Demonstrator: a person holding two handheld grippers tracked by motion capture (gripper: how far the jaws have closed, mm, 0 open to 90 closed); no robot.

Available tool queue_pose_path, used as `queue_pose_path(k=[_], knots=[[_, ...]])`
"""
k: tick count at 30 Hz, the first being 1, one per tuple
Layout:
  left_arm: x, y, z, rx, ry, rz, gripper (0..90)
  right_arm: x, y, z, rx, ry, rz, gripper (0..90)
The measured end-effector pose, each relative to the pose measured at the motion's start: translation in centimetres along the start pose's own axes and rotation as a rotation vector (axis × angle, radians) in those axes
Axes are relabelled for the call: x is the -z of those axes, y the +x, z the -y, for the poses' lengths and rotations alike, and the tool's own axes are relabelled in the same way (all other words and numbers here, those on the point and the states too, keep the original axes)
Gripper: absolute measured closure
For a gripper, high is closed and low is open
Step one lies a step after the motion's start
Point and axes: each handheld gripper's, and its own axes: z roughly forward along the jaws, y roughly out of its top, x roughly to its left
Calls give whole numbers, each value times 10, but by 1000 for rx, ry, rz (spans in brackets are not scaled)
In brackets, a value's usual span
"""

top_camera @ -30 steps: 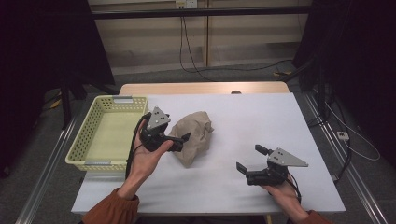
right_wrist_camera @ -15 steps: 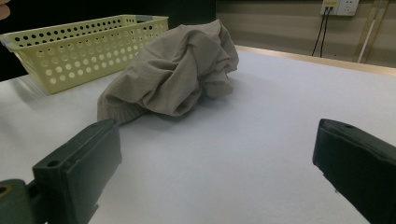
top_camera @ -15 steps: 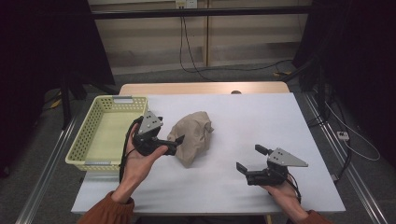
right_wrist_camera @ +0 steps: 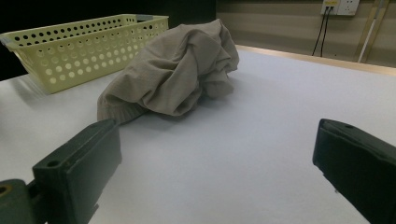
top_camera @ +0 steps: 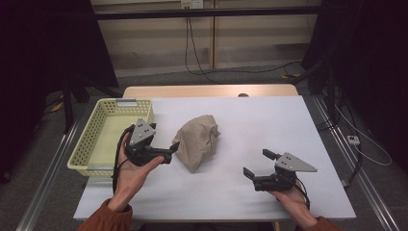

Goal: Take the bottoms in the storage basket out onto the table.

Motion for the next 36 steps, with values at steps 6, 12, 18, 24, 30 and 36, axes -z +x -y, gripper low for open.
queue_pose_path(k=[6, 12, 18, 24, 30, 36], knots=[[8, 2, 8, 5, -2, -17, 46, 0, 0, 0, -2, 1, 0, 10], [16, 5, 12, 19, -9, -31, 46, -1, 0, 0, 0, 3, -1, 10], [22, 5, 17, 27, -7, -48, 43, -1, 0, 0, -1, 3, -1, 10], [28, 6, 25, 38, -5, -55, 43, -1, 0, 0, -1, 3, 0, 10], [36, 5, 34, 45, 1, -65, 43, -1, 0, 0, 0, 4, 1, 10], [43, 4, 42, 59, -3, -73, 43, -1, 0, 0, 1, 3, 1, 10]])
